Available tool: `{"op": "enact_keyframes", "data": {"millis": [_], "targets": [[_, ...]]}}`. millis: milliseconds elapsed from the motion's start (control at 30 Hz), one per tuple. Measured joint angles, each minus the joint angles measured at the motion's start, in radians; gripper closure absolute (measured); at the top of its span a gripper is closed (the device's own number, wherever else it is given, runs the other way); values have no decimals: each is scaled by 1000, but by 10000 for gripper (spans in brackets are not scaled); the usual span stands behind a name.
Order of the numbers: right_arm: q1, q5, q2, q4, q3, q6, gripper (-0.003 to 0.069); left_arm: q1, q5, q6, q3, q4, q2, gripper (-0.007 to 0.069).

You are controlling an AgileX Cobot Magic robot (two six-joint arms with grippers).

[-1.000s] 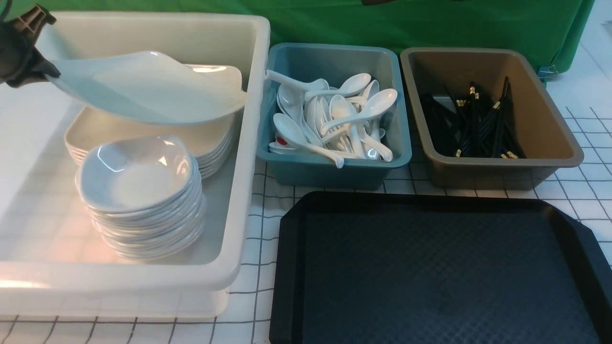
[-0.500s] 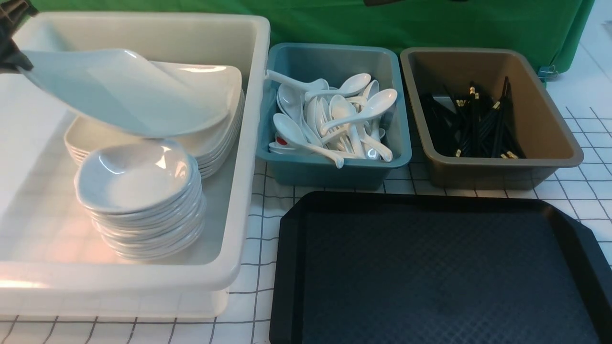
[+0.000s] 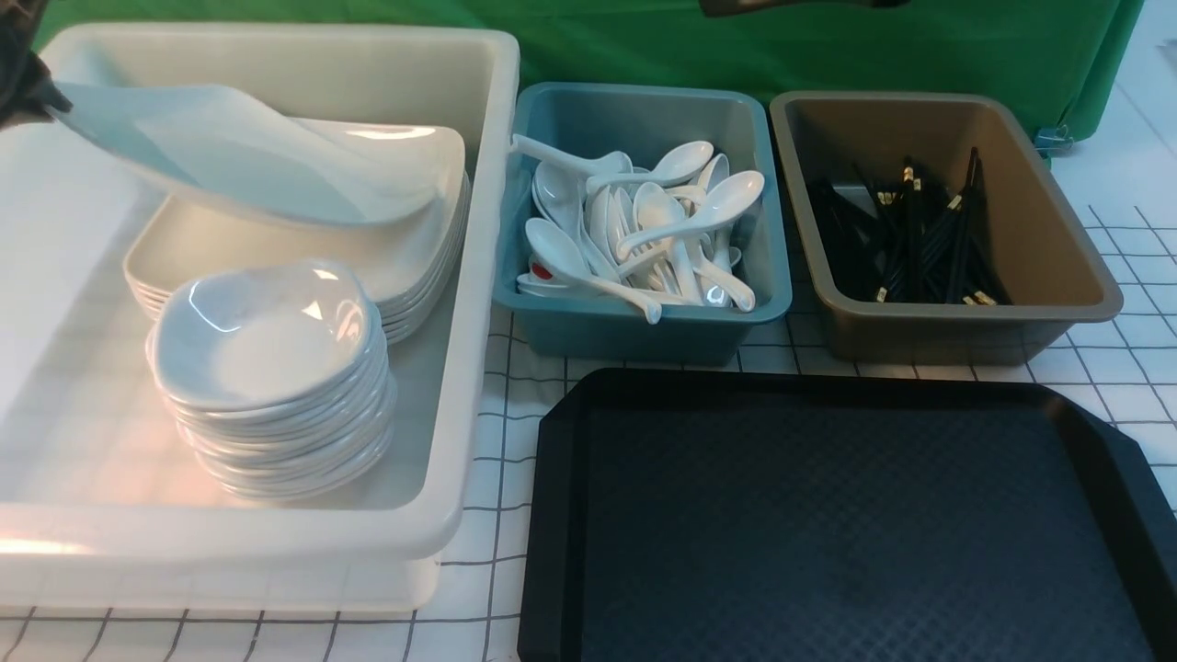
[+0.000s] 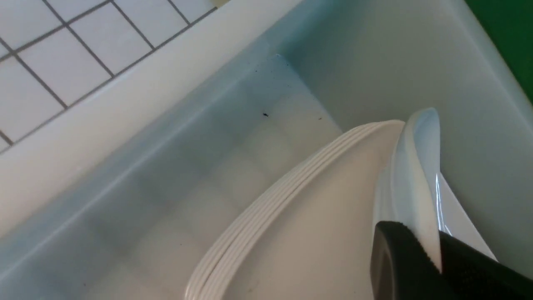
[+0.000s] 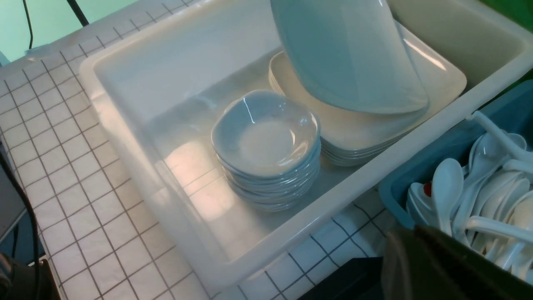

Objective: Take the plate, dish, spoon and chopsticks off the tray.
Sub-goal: Use the left arm to put the plate into the large storage box on the left

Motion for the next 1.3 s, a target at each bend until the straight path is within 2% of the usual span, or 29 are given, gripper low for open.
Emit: {"op": "enact_keyframes", "data": {"millis": [167, 433, 1033, 1133, 1300], "targets": [[0, 1, 0, -2, 0, 0, 650, -24, -7, -65, 64, 37, 0, 610], [0, 1, 0, -2, 0, -4, 650, -30, -17, -75, 100, 41, -1, 610], [2, 22, 0, -2, 0, -23, 650, -34, 58, 77, 100, 32, -8, 585], [2, 30, 0, -2, 0, -23, 650, -34, 73, 93, 100, 31, -8, 570], [2, 35, 0, -2, 0, -23, 650, -37, 117, 148, 100, 21, -8, 489]]}}
